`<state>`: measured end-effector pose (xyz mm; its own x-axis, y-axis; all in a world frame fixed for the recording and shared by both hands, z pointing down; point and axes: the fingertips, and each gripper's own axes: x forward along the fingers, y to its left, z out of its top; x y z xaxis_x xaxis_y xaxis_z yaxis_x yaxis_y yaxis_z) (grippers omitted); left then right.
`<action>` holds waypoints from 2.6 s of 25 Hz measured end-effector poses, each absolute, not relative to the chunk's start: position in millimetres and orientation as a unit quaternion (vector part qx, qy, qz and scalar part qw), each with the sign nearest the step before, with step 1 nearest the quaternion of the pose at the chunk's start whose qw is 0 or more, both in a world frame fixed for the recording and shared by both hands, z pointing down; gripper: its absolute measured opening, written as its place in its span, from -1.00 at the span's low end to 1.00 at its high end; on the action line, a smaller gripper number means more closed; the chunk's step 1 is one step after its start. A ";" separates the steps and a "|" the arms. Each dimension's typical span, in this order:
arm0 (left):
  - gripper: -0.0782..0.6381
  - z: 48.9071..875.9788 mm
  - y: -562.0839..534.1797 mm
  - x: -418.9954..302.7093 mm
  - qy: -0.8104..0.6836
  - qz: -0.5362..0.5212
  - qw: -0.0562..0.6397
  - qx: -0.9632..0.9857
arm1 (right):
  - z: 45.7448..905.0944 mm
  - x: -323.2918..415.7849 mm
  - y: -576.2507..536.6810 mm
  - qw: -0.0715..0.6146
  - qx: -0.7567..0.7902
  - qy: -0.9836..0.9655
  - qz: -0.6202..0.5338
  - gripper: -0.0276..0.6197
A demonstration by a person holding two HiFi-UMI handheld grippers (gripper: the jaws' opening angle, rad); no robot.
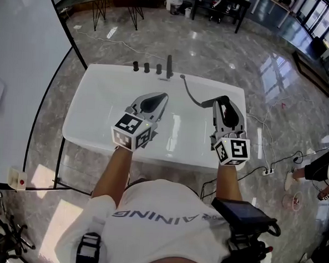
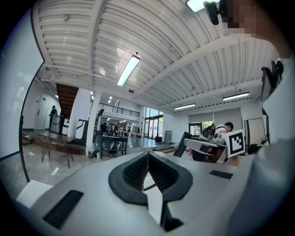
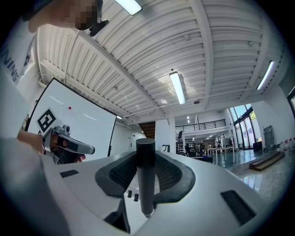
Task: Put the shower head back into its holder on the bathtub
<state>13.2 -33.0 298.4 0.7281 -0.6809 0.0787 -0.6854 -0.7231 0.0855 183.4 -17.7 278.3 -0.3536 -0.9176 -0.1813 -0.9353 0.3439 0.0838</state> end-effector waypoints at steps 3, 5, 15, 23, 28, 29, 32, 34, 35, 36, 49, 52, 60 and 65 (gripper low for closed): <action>-0.74 299.5 -32.7 24.0 -0.370 0.028 0.055 0.927 | 279.7 193.9 -18.6 0.054 -0.565 0.819 0.083 -0.54; -0.74 302.2 -33.7 35.3 -0.375 0.034 0.057 0.925 | 282.6 206.4 -20.1 0.057 -0.564 0.820 0.080 -0.54; -0.74 327.6 -31.6 84.7 -0.410 0.076 0.076 0.906 | 304.4 273.3 -19.6 0.073 -0.555 0.827 0.057 -0.54; -0.74 338.7 -42.7 96.8 -0.416 0.081 0.070 0.903 | 320.3 291.5 -33.6 0.089 -0.559 0.823 0.047 -0.54; -0.74 339.9 -61.0 87.8 -0.417 0.056 0.066 0.905 | 321.8 279.9 -43.3 0.075 -0.548 0.830 0.070 -0.54; -0.74 341.0 -66.0 84.1 -0.416 0.053 0.068 0.905 | 320.3 275.1 -46.1 0.073 -0.545 0.832 0.076 -0.54; -0.74 343.3 -79.4 70.0 -0.412 0.044 0.075 0.907 | 312.5 261.7 -56.4 0.073 -0.547 0.829 0.085 -0.54; -0.74 343.7 -92.6 56.7 -0.409 0.039 0.079 0.908 | 303.0 249.5 -68.8 0.077 -0.549 0.828 0.089 -0.54; -0.74 344.3 -101.0 48.3 -0.407 0.036 0.082 0.909 | 298.2 241.3 -76.7 0.077 -0.549 0.827 0.093 -0.54; -0.74 345.2 -110.0 38.9 -0.405 0.034 0.084 0.910 | 293.8 231.9 -85.1 0.075 -0.548 0.827 0.098 -0.54; -0.74 361.9 -202.7 -72.2 -0.370 0.001 0.113 0.922 | 274.2 136.8 -194.0 0.037 -0.590 0.798 0.117 -0.54; -0.74 374.6 -218.5 -91.9 -0.377 -0.012 0.127 0.917 | 283.3 133.8 -226.9 0.027 -0.601 0.792 0.104 -0.54; -0.74 389.8 -248.8 -110.2 -0.383 0.012 0.116 0.917 | 307.5 136.0 -290.6 0.019 -0.615 0.784 0.079 -0.54; -0.74 386.4 -262.2 -114.8 -0.393 0.022 0.103 0.913 | 336.5 137.1 -322.0 0.022 -0.615 0.786 0.058 -0.54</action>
<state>-114.8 -262.2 386.4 0.6895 -0.7139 0.1223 -0.7232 -0.6692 0.1709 137.1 -322.0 336.5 -0.2417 -0.9646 -0.1059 -0.9697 0.2359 0.0637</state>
